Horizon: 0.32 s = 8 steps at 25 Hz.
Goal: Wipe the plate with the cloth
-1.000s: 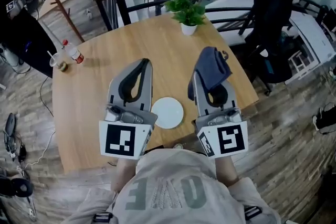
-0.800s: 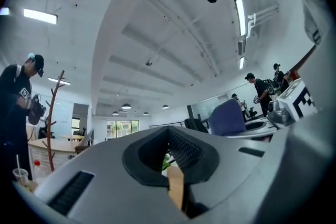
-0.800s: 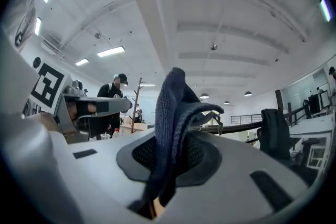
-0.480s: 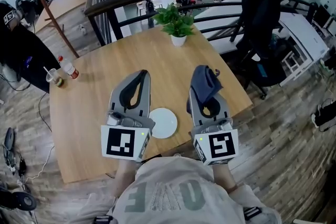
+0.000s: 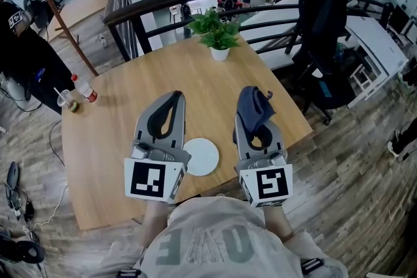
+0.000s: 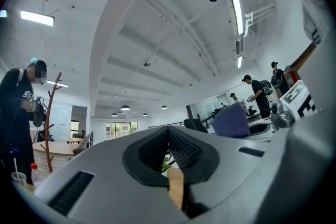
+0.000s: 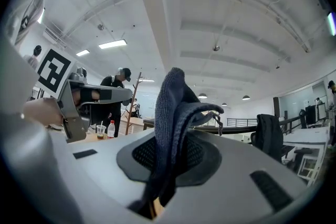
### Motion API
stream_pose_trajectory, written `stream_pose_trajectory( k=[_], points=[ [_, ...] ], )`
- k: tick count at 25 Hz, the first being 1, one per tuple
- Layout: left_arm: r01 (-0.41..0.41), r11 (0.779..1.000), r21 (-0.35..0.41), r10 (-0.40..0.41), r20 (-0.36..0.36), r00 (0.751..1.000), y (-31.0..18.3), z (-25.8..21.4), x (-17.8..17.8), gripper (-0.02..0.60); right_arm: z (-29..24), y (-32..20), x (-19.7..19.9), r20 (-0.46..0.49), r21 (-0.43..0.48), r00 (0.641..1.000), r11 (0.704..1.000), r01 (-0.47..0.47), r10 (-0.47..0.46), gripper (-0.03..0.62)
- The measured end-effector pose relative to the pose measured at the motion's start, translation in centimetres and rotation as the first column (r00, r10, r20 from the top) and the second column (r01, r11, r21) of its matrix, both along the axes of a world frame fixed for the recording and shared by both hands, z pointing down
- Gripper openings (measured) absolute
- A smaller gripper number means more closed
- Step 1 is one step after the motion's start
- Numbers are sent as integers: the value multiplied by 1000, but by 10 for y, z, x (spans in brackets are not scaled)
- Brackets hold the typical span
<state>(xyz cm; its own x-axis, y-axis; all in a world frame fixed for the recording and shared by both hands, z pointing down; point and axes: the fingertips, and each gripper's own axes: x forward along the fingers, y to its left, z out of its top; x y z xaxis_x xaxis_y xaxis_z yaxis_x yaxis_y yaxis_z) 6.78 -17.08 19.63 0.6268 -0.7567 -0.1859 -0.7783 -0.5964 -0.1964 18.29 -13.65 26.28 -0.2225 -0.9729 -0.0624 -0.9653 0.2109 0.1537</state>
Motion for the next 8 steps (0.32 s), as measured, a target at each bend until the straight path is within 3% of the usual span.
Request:
stream_pose_trajectory(
  k=[8],
  points=[
    [-4,1000,-17,4,2,1000,-7,3,2,6,1,-4,15,11,-9,999,999,-50,50,57]
  ],
)
